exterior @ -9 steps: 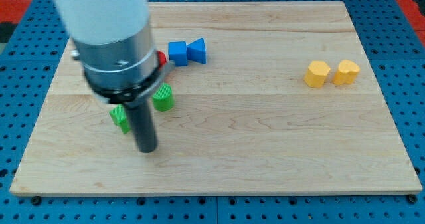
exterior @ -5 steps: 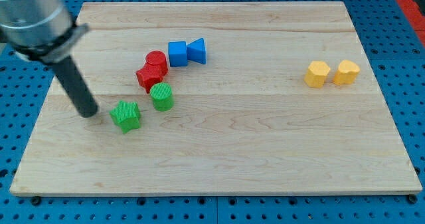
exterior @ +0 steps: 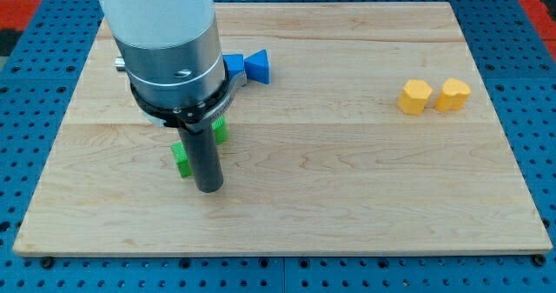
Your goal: Move the green star to the bottom right of the green circle
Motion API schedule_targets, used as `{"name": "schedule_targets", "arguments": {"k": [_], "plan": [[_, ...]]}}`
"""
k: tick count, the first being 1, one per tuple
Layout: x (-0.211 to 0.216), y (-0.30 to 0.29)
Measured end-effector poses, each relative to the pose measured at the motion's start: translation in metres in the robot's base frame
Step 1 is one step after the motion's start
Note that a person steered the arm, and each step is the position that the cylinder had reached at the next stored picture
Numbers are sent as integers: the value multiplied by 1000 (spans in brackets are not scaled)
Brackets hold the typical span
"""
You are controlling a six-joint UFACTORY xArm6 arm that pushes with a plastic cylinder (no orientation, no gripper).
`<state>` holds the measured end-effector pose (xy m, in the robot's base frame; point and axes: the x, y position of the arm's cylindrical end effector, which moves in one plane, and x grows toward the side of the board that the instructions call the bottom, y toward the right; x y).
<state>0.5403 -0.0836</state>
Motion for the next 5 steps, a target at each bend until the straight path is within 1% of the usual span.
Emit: {"name": "schedule_targets", "arguments": {"k": [1,2,3,4,5], "plan": [[2,-35],[-14,-82],[-26,-68],[-27,-13],[-26,7]]}}
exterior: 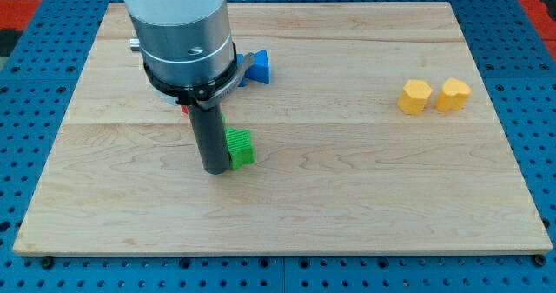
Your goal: Move the green star to the bottom right of the green circle
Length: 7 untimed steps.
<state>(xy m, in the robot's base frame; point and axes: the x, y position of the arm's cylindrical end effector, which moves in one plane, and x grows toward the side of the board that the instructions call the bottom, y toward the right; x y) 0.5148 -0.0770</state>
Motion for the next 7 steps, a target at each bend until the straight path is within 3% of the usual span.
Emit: {"name": "schedule_targets", "arguments": {"k": [1,4,7], "plan": [[18,4],[18,58],[31,-18]]}}
